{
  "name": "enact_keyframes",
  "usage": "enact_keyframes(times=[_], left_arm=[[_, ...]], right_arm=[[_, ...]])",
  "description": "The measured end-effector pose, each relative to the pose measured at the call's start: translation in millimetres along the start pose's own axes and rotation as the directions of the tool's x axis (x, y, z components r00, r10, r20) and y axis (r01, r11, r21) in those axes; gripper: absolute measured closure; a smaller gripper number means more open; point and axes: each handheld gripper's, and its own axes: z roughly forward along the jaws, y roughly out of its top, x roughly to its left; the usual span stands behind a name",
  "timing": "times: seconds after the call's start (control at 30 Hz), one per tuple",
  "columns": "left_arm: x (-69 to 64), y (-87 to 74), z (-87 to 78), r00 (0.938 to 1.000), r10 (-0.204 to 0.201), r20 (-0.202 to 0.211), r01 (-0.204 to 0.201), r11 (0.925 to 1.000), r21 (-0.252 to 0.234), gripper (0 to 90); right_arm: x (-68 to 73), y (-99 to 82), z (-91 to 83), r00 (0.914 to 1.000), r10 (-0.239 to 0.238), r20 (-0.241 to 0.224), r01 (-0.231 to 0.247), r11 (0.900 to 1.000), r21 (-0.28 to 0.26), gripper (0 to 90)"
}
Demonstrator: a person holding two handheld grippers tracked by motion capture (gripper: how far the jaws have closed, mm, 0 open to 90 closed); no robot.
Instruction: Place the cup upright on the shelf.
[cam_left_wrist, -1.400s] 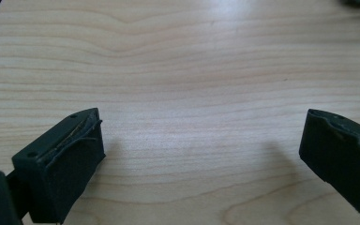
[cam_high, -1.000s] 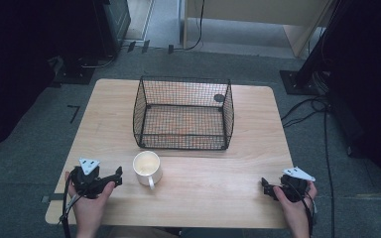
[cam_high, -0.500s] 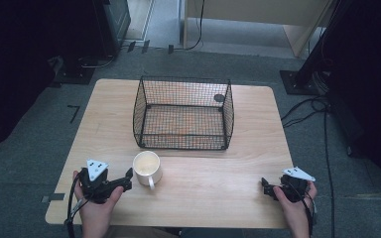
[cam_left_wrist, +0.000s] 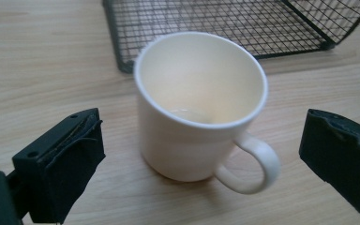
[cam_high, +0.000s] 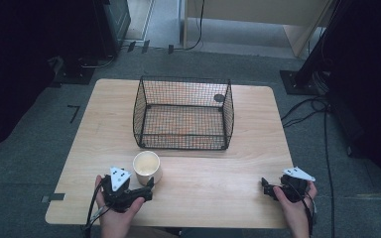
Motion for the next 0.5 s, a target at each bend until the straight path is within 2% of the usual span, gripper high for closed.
enact_keyframes(times=[0.2,0.3,0.4,0.47,0.5], left_arm=[[-12.0,-8.7,9.1,0.9995,0.028,-0.013,-0.027,0.9992,0.029,0.4],[-11.7,-11.6,12.5,0.9992,0.033,-0.024,-0.032,0.9987,0.041,0.4],[-6.0,-17.0,17.1,0.9983,0.032,-0.048,-0.029,0.9979,0.058,0.5],[-3.5,-18.4,18.0,0.9983,0.030,-0.051,-0.026,0.9976,0.064,0.5],[0.3,-19.9,17.5,0.9991,0.025,-0.034,-0.023,0.9979,0.061,1.2]], right_arm=[[0.0,0.0,0.0,1.0000,0.000,0.000,0.000,1.0000,0.000,0.0],[0.0,0.0,0.0,1.0000,0.000,0.000,0.000,1.0000,0.000,0.0],[0.0,0.0,0.0,1.0000,0.000,0.000,0.000,1.0000,0.000,0.0],[0.0,0.0,0.0,1.0000,0.000,0.000,0.000,1.0000,0.000,0.0],[0.0,0.0,0.0,1.0000,0.000,0.000,0.000,1.0000,0.000,0.0]])
